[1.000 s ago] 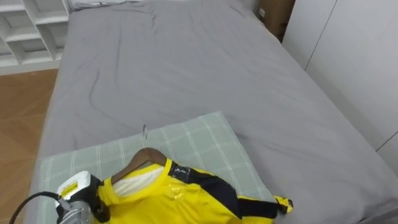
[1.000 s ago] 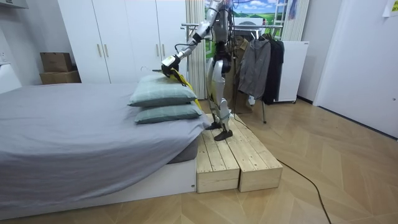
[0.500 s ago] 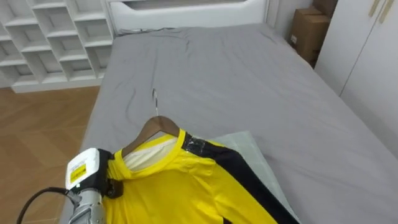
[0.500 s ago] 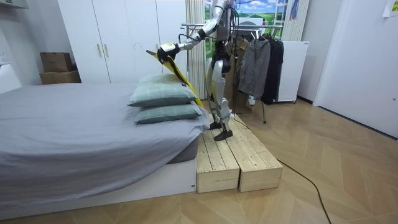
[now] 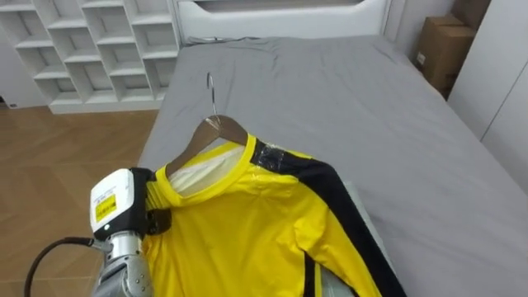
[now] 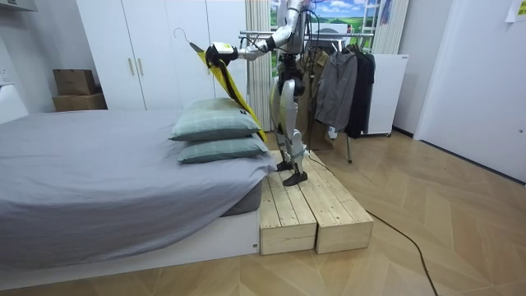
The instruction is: Hang clothes
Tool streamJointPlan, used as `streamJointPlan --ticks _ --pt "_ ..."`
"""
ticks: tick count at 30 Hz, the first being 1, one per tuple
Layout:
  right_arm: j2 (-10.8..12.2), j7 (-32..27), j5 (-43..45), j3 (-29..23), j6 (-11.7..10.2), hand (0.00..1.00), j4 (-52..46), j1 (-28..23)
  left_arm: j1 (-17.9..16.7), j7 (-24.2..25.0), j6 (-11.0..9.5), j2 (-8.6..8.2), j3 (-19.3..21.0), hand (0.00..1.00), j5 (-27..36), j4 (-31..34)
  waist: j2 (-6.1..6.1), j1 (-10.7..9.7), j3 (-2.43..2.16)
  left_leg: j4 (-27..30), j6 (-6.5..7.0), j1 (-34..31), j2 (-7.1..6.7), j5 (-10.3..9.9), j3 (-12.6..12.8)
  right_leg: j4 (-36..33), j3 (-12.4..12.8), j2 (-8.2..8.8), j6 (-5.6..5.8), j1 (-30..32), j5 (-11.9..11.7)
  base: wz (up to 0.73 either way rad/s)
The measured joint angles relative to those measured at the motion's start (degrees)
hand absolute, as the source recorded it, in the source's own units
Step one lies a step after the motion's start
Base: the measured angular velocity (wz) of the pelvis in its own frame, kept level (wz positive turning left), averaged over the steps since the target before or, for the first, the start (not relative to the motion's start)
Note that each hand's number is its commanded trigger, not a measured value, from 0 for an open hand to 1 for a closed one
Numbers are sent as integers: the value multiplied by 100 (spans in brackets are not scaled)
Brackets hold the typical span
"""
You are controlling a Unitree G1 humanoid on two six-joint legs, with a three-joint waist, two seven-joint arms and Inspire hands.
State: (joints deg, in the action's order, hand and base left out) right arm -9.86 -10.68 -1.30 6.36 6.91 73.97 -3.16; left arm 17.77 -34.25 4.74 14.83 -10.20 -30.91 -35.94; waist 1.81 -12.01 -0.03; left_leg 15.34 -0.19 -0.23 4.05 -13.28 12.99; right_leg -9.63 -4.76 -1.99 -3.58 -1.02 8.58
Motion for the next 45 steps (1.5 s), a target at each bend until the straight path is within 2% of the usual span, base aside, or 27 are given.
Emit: streamJointPlan --ticks 5,10,17,21,24,26,29,33,35,41,45 --pt "-17 0 50 -7 -1 0 -2 11 0 -55 -24 1 0 100 -1 12 -7 -11 6 -12 0 0 -2 0 0 9 -4 0 -1 -1 6 0" --pt "-81 -139 508 -74 1 0 26 3 0 -146 -24 2 -6 100 -8 17 -3 -6 9 -62 -4 19 -41 8 -64 55 -8 12 4 -27 9 3" --pt "-277 -865 1096 -109 20 0 25 13 -14 -388 14 1 -140 100 -12 78 12 -8 20 -173 1 66 -84 13 -73 99 -10 48 36 -55 20 0" --pt "-318 -1379 1059 -599 14 0 -83 15 -351 -616 21 68 -143 100 -24 542 -20 -51 41 -285 2 192 -85 16 -71 83 0 39 38 -106 20 -3" --pt "-352 -1752 1060 -1105 -5 0 -288 0 -450 -710 22 126 -142 100 -81 781 -63 -70 63 -328 -2 195 -87 18 -72 88 -14 37 38 -96 20 0" --pt "-355 -2040 1034 -1361 -76 0 -371 22 -455 -818 19 170 -140 100 -79 825 -97 -116 60 -342 -2 196 -86 18 -76 87 -42 35 38 -99 20 5" --pt "-357 -2442 1046 -1673 -105 0 -768 -12 -536 -928 21 185 -135 100 -80 1001 -140 -151 54 -389 -3 238 -84 19 -89 71 -51 28 40 -108 19 1" --pt "-362 -3003 1289 -1711 -208 0 -1060 14 -579 -947 19 187 -135 100 -125 1068 -234 -150 51 -502 -19 406 -69 28 -62 -5 -34 1 39 -185 19 -4" --pt "-369 -3172 1426 -1715 -194 0 -1239 2 -609 -921 22 186 -136 100 -127 1069 -275 -143 32 -514 -20 455 -68 29 -55 -9 -34 0 39 -219 19 -3" --pt "-371 -3566 2548 -1692 -185 0 -2422 30 -628 -706 76 185 -139 100 -132 1149 -317 7 36 -460 -20 435 -85 29 37 -9 15 26 45 -182 19 -7" --pt "-369 -3586 3392 -1512 -153 0 -3645 62 -761 -461 242 168 -221 100 -153 1718 -309 116 32 -397 -18 387 -82 31 73 5 95 1 47 -154 20 -4"
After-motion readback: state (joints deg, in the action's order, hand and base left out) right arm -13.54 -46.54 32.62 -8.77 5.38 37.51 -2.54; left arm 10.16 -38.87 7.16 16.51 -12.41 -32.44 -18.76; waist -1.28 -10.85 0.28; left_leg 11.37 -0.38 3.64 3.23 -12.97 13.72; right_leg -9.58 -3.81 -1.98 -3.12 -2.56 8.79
